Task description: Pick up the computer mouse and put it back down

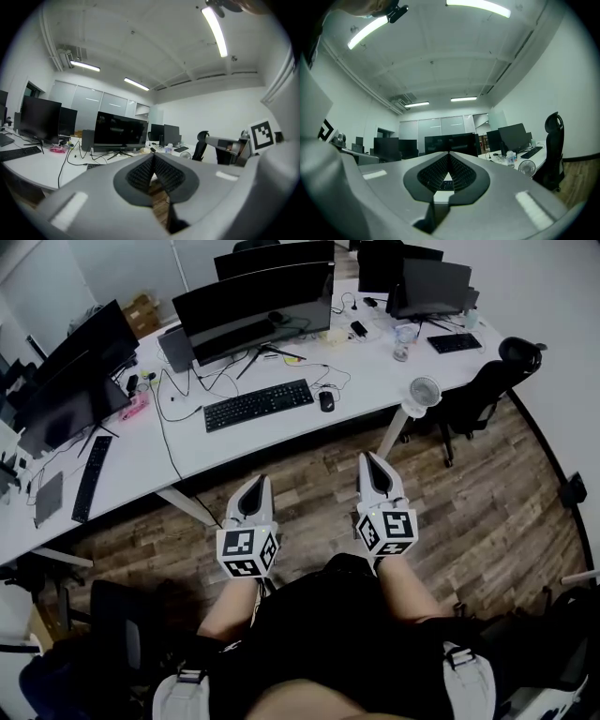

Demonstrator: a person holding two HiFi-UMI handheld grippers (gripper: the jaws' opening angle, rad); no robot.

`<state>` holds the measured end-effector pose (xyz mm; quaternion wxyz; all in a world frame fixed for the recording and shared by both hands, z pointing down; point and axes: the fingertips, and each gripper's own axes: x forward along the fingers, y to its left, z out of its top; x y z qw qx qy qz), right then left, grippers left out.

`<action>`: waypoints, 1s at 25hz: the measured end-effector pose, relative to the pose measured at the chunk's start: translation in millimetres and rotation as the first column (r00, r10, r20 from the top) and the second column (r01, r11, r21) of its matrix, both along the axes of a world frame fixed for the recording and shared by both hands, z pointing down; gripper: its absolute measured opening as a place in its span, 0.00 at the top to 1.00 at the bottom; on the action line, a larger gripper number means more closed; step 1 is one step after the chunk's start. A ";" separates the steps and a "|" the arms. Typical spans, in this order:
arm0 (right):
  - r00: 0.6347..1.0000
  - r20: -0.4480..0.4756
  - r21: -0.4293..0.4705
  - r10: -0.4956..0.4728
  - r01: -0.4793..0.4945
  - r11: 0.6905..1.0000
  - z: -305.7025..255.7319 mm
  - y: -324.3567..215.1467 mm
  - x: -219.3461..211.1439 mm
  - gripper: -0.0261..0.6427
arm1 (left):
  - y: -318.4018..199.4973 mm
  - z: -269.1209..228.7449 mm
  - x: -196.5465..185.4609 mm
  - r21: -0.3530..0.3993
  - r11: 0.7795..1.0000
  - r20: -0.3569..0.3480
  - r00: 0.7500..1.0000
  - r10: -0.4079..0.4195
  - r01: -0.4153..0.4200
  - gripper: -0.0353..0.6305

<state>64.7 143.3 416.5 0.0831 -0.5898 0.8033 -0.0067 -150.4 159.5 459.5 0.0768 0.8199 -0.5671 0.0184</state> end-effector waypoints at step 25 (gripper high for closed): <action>0.995 0.041 -0.089 -0.096 0.099 0.991 28.8 -318.0 44.5 0.96 | -299.1 22.9 59.2 -0.085 0.995 0.032 0.998 -0.050 0.053 0.87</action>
